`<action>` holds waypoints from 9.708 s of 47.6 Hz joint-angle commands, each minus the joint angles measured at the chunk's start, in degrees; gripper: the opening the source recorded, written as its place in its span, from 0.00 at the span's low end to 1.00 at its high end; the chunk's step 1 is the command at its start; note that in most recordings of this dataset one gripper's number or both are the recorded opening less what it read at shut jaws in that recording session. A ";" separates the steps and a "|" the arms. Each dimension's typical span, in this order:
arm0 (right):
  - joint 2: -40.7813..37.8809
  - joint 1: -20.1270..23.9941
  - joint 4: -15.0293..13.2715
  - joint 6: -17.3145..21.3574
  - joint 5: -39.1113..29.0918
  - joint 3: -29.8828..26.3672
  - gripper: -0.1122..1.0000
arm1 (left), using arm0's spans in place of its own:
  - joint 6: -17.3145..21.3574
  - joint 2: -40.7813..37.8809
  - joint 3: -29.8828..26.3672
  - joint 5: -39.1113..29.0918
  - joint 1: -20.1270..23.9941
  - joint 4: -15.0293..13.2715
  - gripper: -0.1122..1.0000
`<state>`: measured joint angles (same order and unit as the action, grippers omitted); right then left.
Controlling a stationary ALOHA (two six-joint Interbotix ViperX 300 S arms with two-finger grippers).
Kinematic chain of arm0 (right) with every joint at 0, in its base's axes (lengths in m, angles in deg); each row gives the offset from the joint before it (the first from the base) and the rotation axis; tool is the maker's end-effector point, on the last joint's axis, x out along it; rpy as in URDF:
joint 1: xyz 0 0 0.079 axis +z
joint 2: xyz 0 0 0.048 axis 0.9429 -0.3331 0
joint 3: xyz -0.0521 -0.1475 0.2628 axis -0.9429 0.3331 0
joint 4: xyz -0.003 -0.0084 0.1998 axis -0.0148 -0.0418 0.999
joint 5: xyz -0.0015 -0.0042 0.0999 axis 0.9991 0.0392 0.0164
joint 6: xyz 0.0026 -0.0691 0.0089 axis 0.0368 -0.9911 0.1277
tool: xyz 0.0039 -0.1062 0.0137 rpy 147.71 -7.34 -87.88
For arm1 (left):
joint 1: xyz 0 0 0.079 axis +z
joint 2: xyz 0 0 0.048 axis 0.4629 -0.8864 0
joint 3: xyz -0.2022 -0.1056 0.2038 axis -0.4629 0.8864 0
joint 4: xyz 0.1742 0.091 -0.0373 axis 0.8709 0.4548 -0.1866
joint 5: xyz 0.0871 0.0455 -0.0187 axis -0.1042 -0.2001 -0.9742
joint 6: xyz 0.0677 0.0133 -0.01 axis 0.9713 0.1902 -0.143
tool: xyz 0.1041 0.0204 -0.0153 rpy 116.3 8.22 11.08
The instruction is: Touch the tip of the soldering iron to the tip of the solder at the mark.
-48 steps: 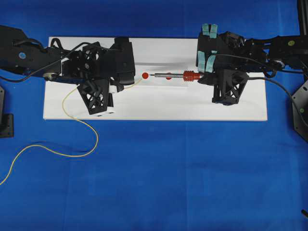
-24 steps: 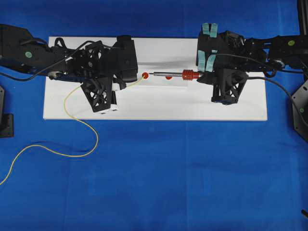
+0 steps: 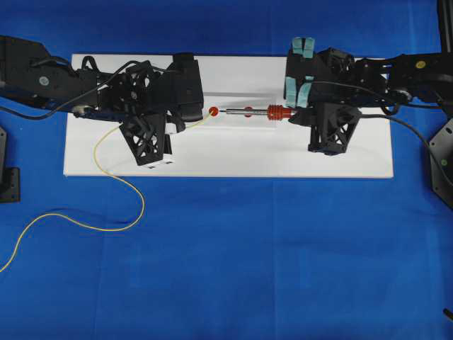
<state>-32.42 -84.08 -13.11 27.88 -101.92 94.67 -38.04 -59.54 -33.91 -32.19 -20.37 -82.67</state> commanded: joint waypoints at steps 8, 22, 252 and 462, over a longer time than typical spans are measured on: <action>-1.67 -0.09 -0.09 0.00 0.00 -2.46 0.16 | -0.09 0.70 -1.32 0.09 0.09 0.09 0.12; -2.37 -0.09 -0.09 0.00 -0.35 -2.72 0.16 | 0.00 0.70 -1.32 -0.35 0.00 0.00 0.12; 13.54 -1.67 -1.23 2.72 -5.54 7.65 0.16 | -0.18 5.10 -4.13 0.44 -1.23 0.09 0.12; 6.15 -1.67 -1.23 2.90 -5.01 5.45 0.16 | -0.53 -6.94 -10.28 2.72 -0.97 0.09 0.12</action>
<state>-26.70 -85.75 -14.34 30.78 -107.11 101.52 -38.48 -67.36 -43.22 -29.64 -21.16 -82.76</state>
